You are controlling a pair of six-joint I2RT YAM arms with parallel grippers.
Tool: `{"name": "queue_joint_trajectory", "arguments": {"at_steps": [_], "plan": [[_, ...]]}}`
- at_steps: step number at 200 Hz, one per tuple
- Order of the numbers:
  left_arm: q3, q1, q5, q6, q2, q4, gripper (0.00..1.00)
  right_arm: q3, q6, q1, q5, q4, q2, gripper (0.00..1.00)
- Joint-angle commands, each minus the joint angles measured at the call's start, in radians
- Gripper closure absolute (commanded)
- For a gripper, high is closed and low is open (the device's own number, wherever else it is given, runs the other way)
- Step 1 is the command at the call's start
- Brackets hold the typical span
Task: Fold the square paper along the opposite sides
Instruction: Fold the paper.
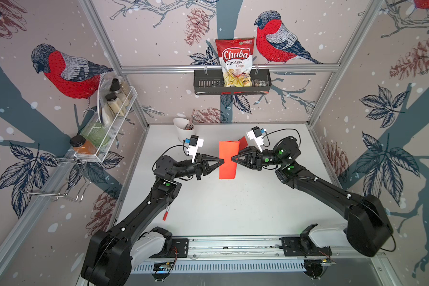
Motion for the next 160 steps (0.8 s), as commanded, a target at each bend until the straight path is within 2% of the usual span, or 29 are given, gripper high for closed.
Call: {"name": "queue_joint_trajectory", "arguments": {"at_steps": [1,92,160], "plan": [[0.007,-0.004,0.013,-0.004,0.001,0.040,0.94,0.019,-0.052,0.008,-0.003,-0.050,-0.004,0.75],[0.007,-0.004,0.016,0.009,0.002,0.017,0.86,0.049,-0.128,0.021,0.008,-0.159,0.010,0.78],[0.017,-0.022,0.008,0.036,0.017,-0.016,0.86,0.060,-0.144,0.030,0.030,-0.182,0.014,0.78]]}}
